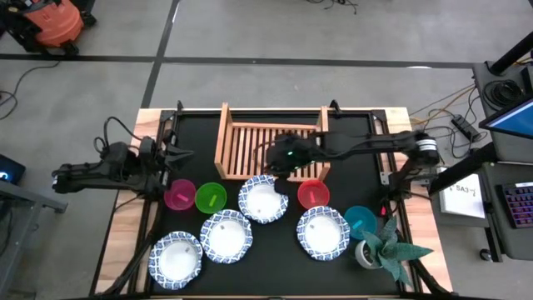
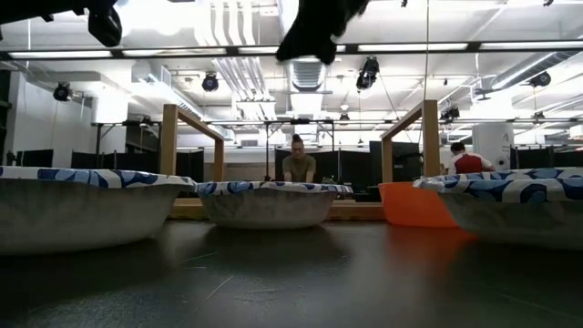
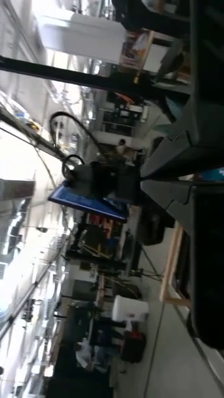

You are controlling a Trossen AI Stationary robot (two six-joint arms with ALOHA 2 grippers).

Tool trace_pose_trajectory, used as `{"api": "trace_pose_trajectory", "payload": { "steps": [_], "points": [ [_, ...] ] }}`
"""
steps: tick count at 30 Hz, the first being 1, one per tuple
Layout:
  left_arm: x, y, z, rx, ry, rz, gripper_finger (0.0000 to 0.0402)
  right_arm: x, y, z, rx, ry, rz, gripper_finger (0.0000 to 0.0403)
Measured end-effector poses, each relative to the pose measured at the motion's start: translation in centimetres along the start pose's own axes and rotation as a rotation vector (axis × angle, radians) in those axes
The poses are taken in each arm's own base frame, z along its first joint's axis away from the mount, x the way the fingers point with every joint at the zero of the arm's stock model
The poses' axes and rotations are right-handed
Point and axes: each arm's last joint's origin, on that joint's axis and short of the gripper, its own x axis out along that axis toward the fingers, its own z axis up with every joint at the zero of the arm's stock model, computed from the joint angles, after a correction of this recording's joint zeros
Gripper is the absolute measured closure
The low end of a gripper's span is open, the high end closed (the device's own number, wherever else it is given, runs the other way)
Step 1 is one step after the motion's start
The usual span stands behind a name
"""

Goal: Place and stack bowls onto a shelf
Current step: Put the large white bowl on the shelf

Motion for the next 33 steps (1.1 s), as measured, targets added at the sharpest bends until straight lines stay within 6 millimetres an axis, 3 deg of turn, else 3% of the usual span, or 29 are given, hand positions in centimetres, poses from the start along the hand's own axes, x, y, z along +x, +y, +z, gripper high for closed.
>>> {"api": "trace_pose_trajectory", "payload": {
  "steps": [7,13,17,25,28,33],
  "points": [
    [-0.1,-0.1,0.4,0.014,0.038,0.007,0.0402,5.4,-0.5,-2.0,0.009,0.129,-0.001,0.0365],
    [-0.1,0.0,0.3,0.056,0.037,0.030,0.0402,8.6,-0.8,-3.5,0.019,0.207,-0.002,0.0365],
    [-0.1,0.3,0.3,0.067,0.028,0.109,0.0402,9.7,-1.0,-3.3,0.010,0.211,-0.013,0.0364],
    [0.1,0.4,0.2,0.108,0.035,0.161,0.0402,11.1,-1.6,-2.7,0.084,0.209,-0.212,0.0361],
    [0.1,0.4,0.2,0.108,0.033,0.165,0.0402,11.6,-1.7,-2.6,0.074,0.231,-0.224,0.0335],
    [0.1,0.4,0.2,0.131,0.034,0.165,0.0402,12.0,-1.8,-2.7,0.034,0.285,-0.217,0.0252]
  ]
}}
